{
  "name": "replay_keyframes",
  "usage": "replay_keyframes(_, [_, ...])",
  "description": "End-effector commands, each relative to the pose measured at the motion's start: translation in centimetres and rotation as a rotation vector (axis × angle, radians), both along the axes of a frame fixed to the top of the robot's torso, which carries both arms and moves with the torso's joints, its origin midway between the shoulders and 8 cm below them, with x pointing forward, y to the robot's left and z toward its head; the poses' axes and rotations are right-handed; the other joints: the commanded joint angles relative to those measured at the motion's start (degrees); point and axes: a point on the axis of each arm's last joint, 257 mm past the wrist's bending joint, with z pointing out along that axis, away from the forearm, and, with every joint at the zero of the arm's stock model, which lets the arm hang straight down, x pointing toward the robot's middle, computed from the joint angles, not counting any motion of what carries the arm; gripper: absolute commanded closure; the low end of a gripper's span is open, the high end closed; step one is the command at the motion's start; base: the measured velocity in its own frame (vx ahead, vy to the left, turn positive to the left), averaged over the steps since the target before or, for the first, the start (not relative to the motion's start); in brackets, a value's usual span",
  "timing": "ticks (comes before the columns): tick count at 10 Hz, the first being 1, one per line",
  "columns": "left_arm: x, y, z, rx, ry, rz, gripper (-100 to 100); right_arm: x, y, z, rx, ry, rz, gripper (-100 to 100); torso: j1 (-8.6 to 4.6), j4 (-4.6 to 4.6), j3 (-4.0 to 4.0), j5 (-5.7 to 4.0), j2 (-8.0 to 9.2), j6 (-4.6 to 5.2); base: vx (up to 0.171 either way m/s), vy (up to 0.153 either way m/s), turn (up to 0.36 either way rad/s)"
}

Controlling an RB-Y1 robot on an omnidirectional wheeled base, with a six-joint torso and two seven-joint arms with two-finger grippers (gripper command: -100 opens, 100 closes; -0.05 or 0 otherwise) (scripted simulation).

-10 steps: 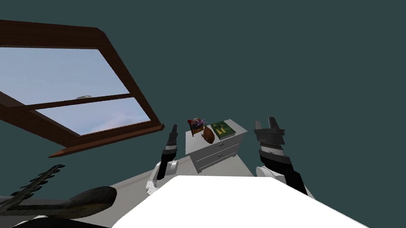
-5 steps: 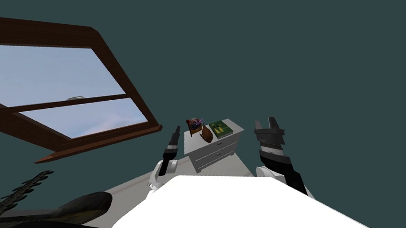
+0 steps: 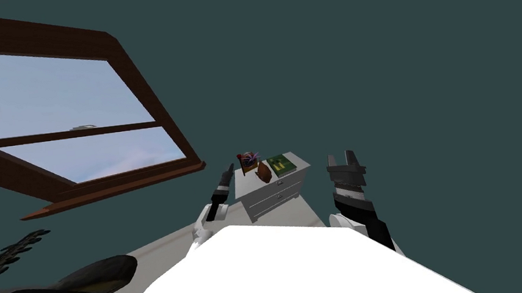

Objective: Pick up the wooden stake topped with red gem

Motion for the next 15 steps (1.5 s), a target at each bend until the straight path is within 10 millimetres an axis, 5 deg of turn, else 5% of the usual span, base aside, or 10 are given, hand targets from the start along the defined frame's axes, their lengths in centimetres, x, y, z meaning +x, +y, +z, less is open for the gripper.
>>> replay_keyframes(1, [0.8,0.3,-1.2,0.052,0.024,0.011,-100,0.0,0.0,0.0,0.000,0.000,0.000,0,0.00,0.00,0.00,0.00,0.00,0.00,-0.017,0.000,-0.091])
replay_keyframes(15, [5.8,3.2,-10.2,0.341,0.226,0.079,-100,0.0,0.0,0.0,0.000,0.000,0.000,0,0.10,-0.01,-0.02,0.02,-0.04,-0.02,-0.013,0.016,-0.090])
